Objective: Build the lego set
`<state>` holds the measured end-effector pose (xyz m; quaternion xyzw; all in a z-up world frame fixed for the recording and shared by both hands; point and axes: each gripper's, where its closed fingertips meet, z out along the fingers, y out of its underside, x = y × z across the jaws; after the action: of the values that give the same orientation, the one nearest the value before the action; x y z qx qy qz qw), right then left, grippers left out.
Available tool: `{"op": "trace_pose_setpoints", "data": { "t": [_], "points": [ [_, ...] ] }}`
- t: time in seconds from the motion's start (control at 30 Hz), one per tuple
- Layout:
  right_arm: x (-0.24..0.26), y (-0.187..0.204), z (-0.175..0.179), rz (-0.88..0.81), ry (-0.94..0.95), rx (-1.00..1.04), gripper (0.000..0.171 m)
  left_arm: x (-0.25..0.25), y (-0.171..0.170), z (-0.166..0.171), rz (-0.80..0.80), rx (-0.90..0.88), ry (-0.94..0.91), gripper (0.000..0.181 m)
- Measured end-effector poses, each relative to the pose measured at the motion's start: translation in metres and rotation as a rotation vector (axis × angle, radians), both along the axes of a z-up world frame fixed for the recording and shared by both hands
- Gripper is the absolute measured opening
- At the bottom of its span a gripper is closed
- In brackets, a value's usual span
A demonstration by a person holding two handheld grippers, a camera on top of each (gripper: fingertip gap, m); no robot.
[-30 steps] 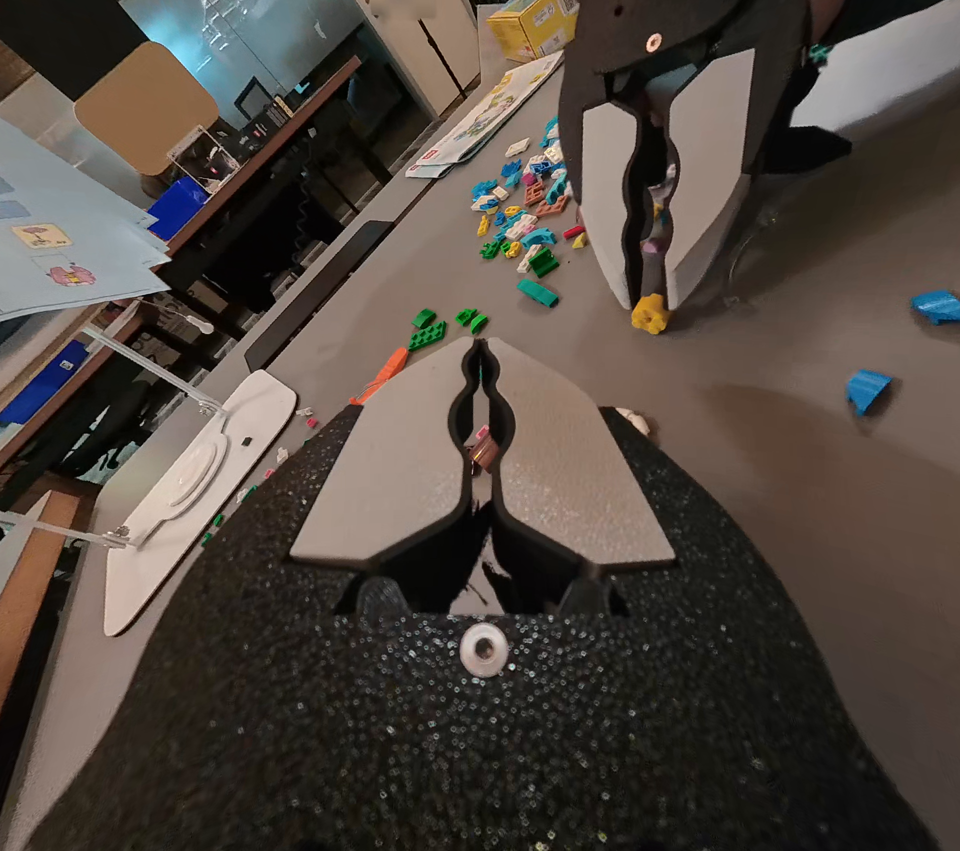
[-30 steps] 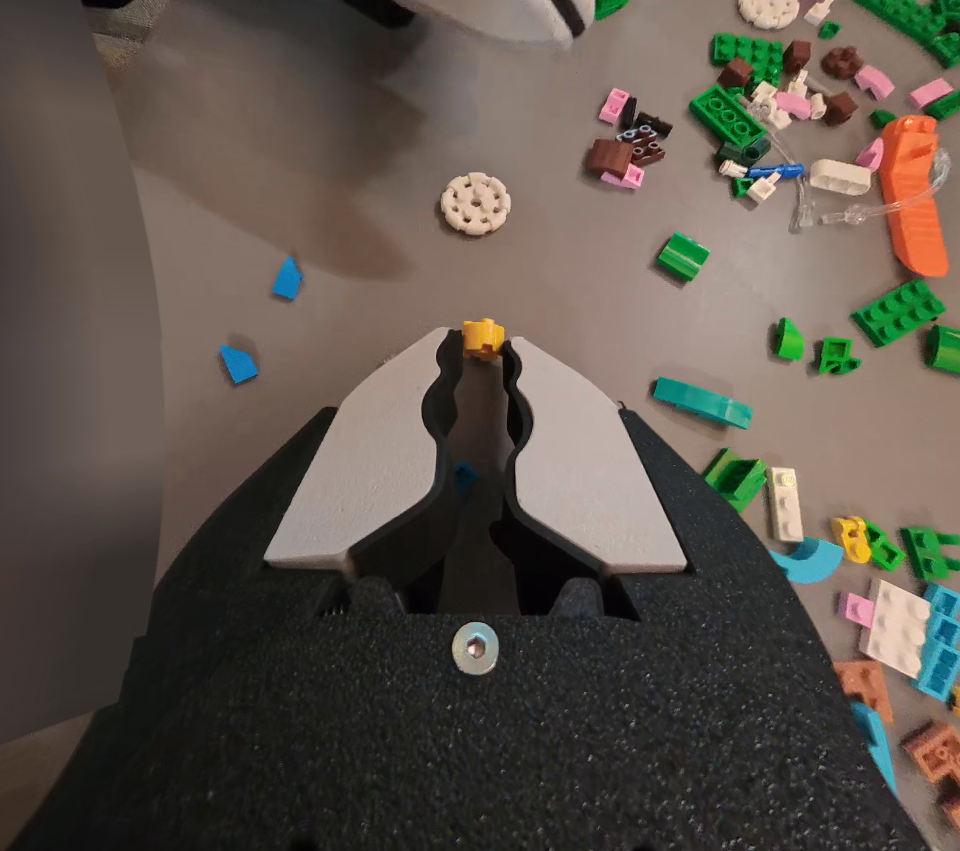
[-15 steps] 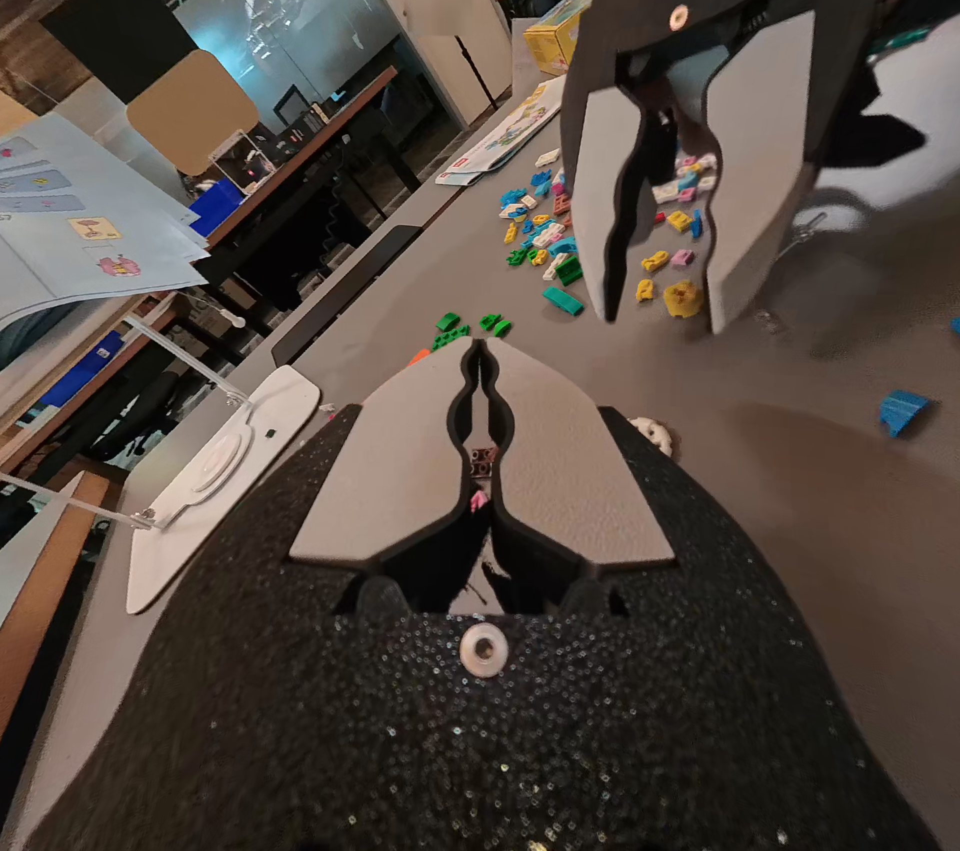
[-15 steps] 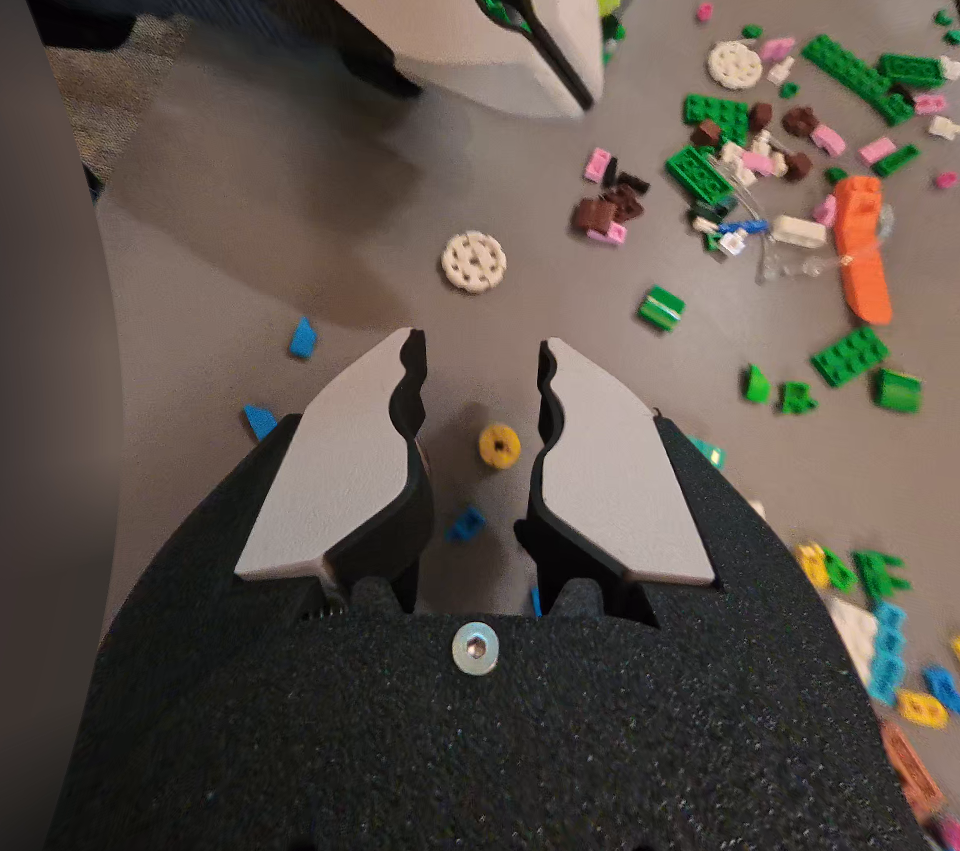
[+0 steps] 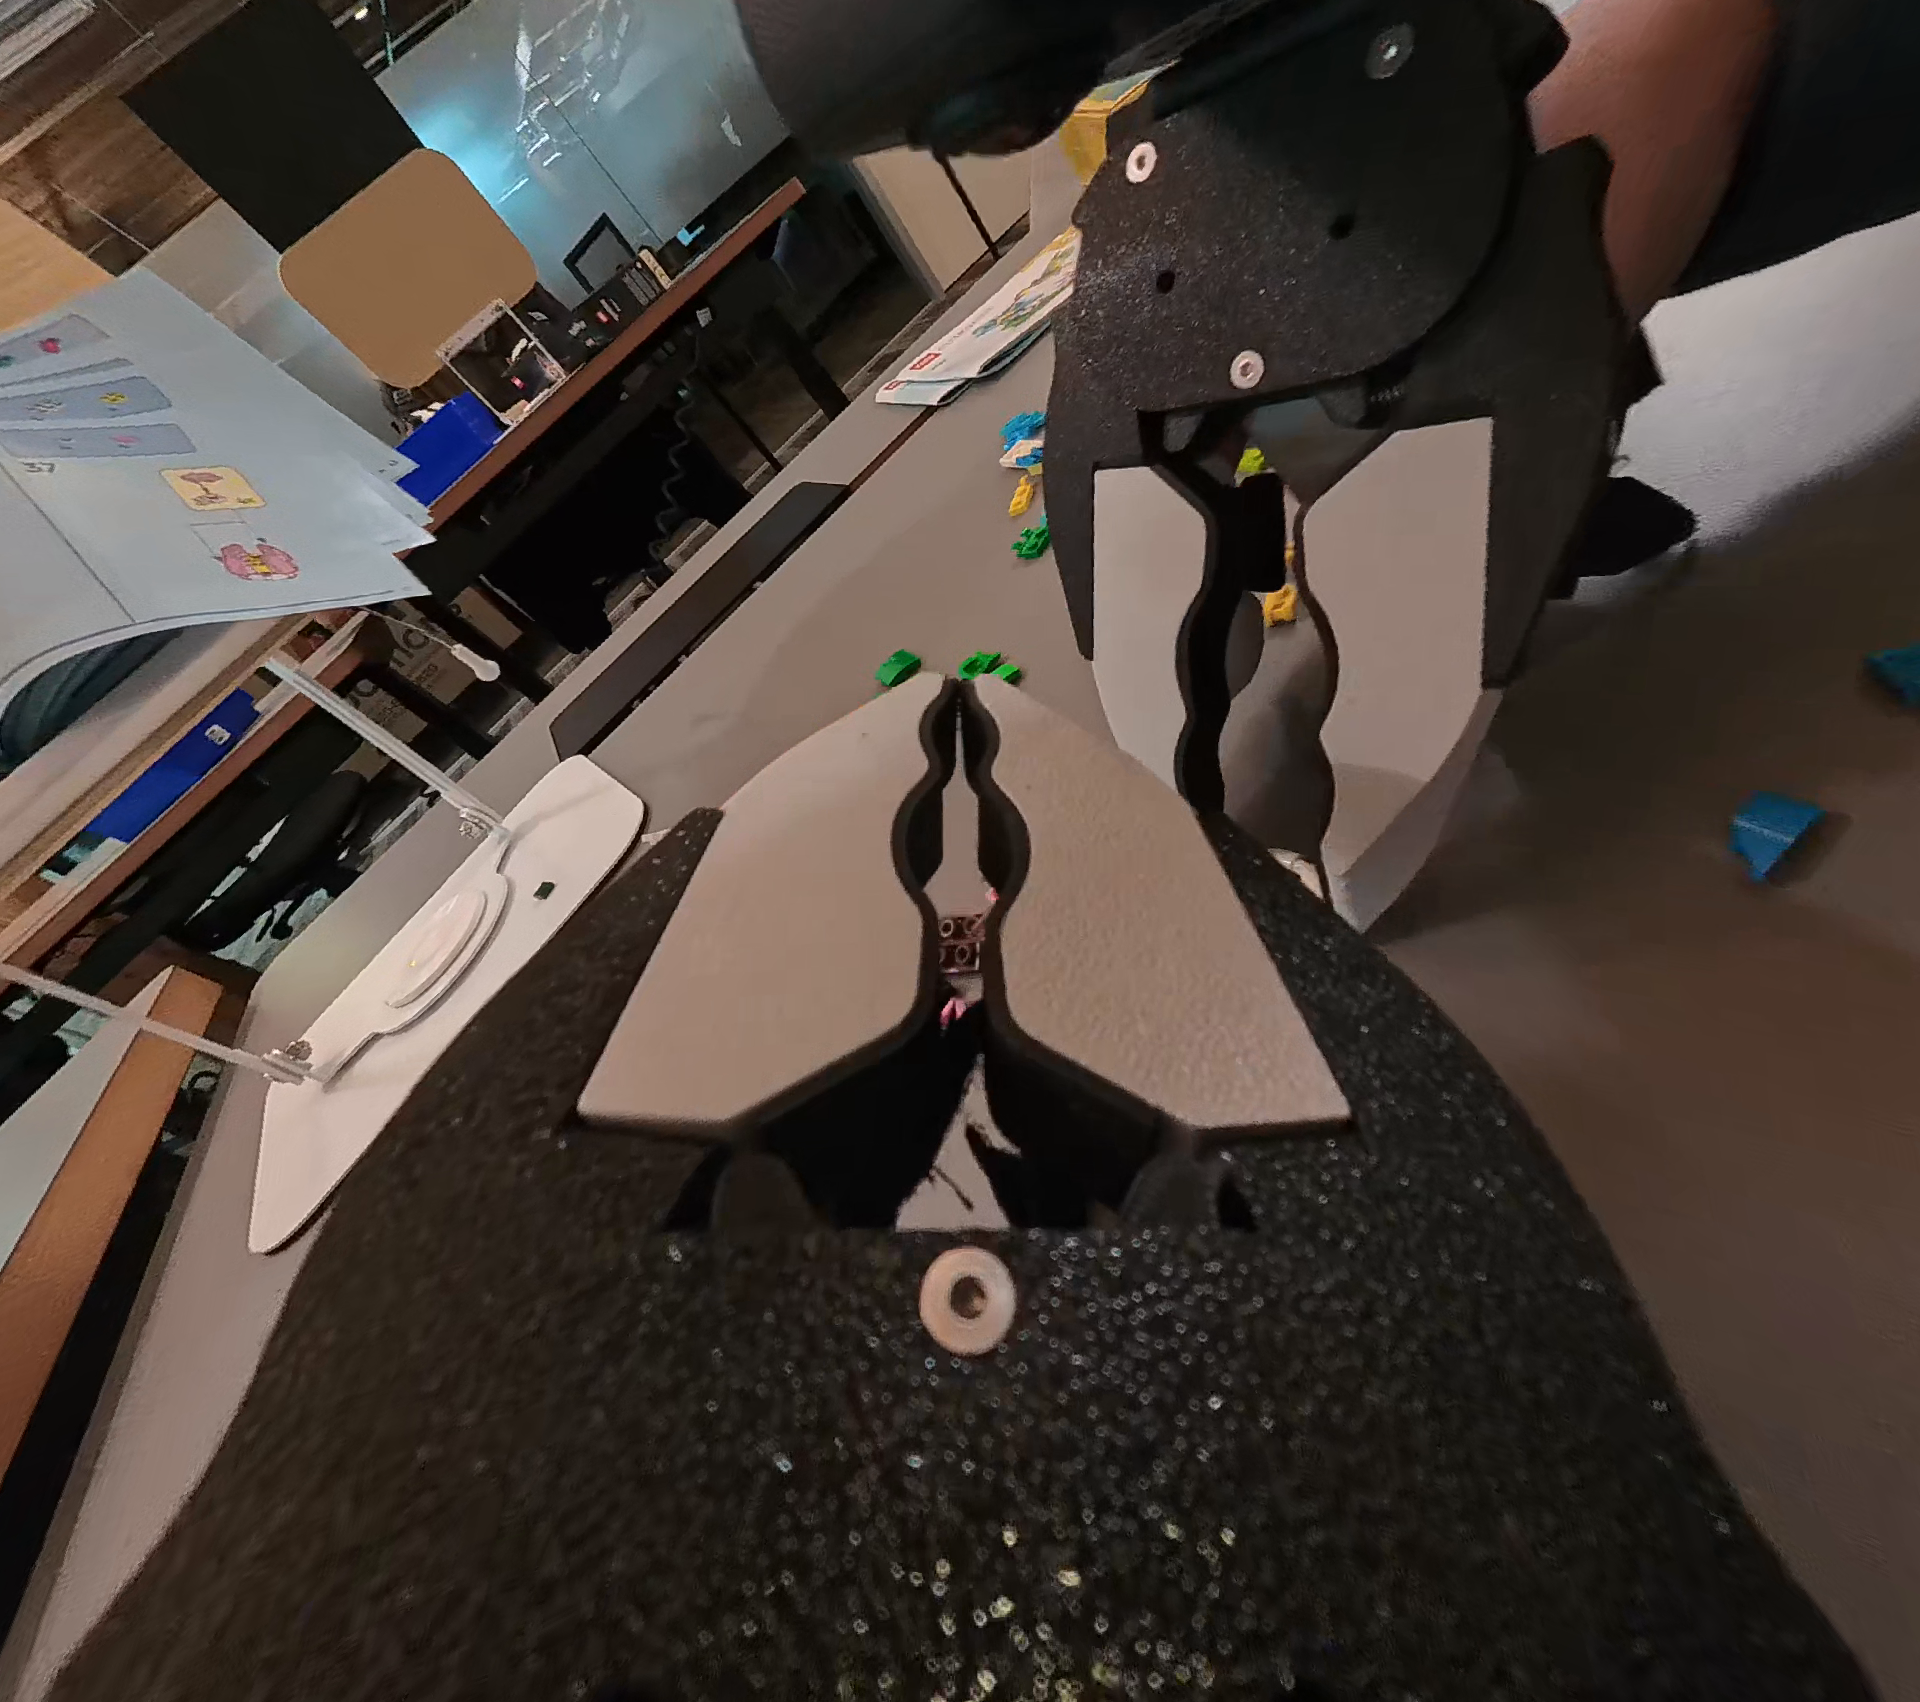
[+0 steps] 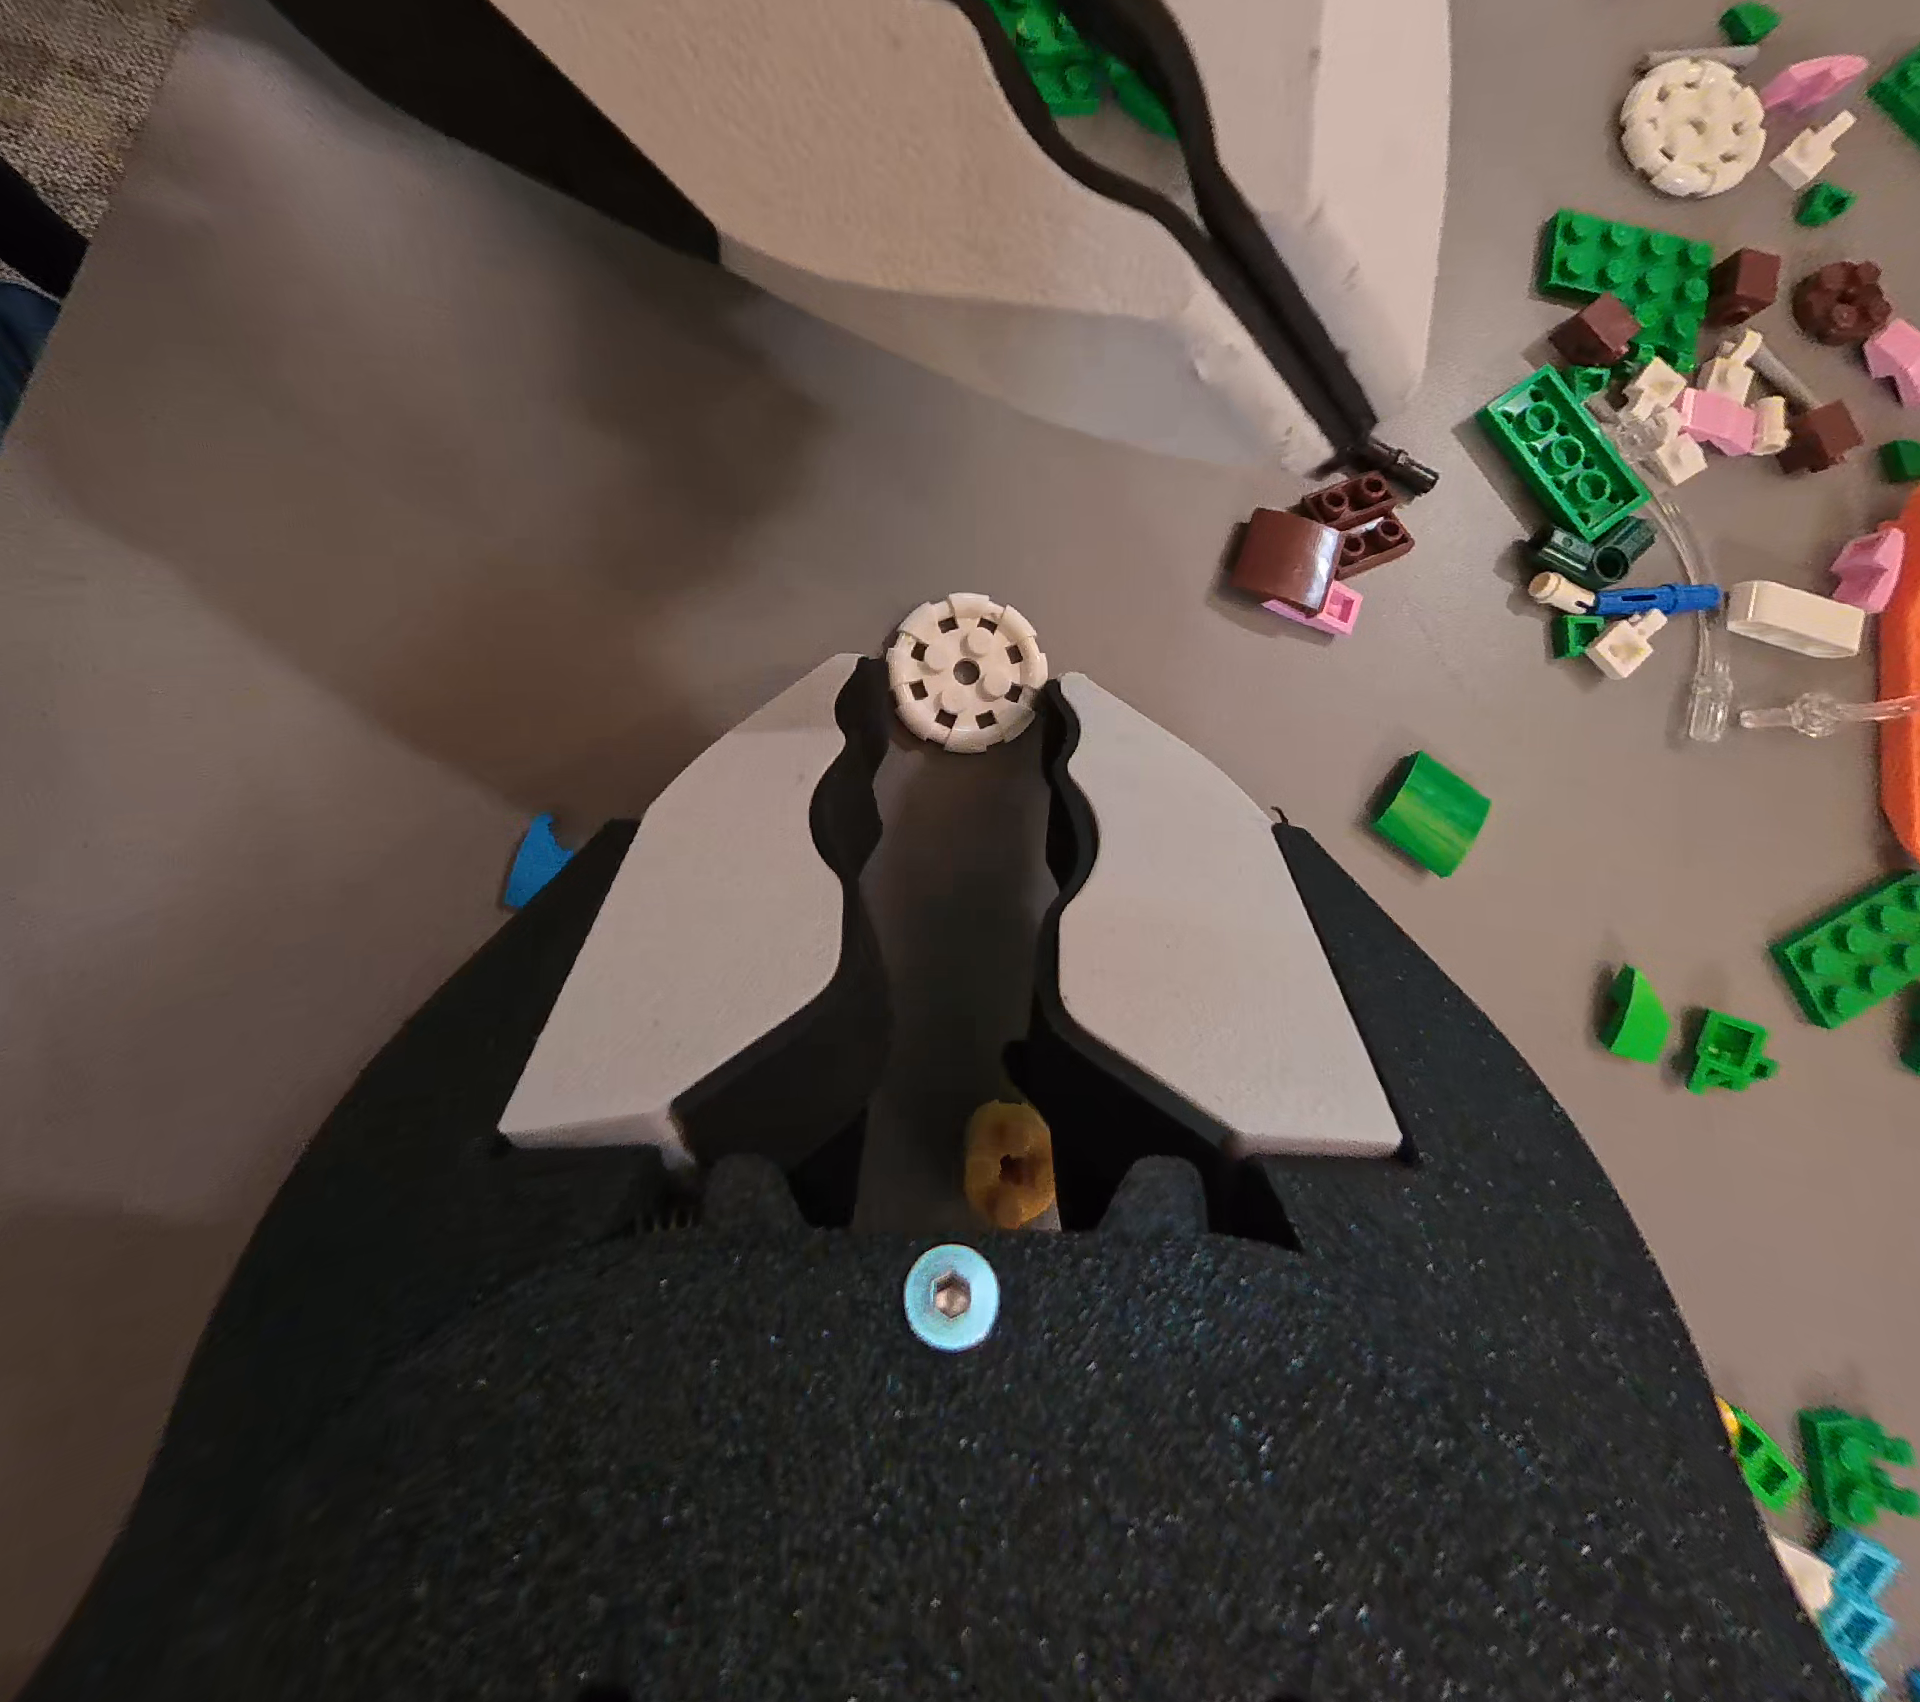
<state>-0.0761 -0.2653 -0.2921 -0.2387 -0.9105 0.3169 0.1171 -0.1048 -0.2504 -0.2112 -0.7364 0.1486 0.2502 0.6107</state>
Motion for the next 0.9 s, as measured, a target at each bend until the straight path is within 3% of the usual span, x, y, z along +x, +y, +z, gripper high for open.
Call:
{"op": "trace_pose_setpoints", "data": {
  "t": [0.03,0.17,0.27,0.4,0.57,0.77,0.9],
  "points": [
    [0.000,0.002,0.000,0.001,0.002,0.001,0.029,0.004,0.000,0.000,-0.028,0.000,-0.006,0.002],
    [0.003,0.011,0.012,-0.003,0.002,-0.060,0.028,0.036,-0.002,0.001,-0.254,0.001,-0.042,0.023],
    [0.006,0.018,0.027,-0.013,0.002,-0.122,0.028,0.032,0.000,-0.009,-0.215,-0.063,0.059,0.039],
    [0.008,0.020,0.040,-0.024,0.005,-0.155,0.028,0.016,0.006,-0.023,-0.043,-0.152,0.300,0.033],
    [0.010,0.014,0.042,-0.012,0.008,-0.123,0.028,0.021,0.010,-0.028,0.002,-0.187,0.540,0.025],
    [0.008,0.023,0.039,-0.042,0.006,-0.150,0.028,0.011,0.006,-0.022,0.013,-0.155,0.406,0.021],
    [0.002,0.024,0.045,-0.064,0.036,-0.242,0.027,0.023,0.004,-0.028,-0.094,-0.168,0.355,0.032]
  ]
}}
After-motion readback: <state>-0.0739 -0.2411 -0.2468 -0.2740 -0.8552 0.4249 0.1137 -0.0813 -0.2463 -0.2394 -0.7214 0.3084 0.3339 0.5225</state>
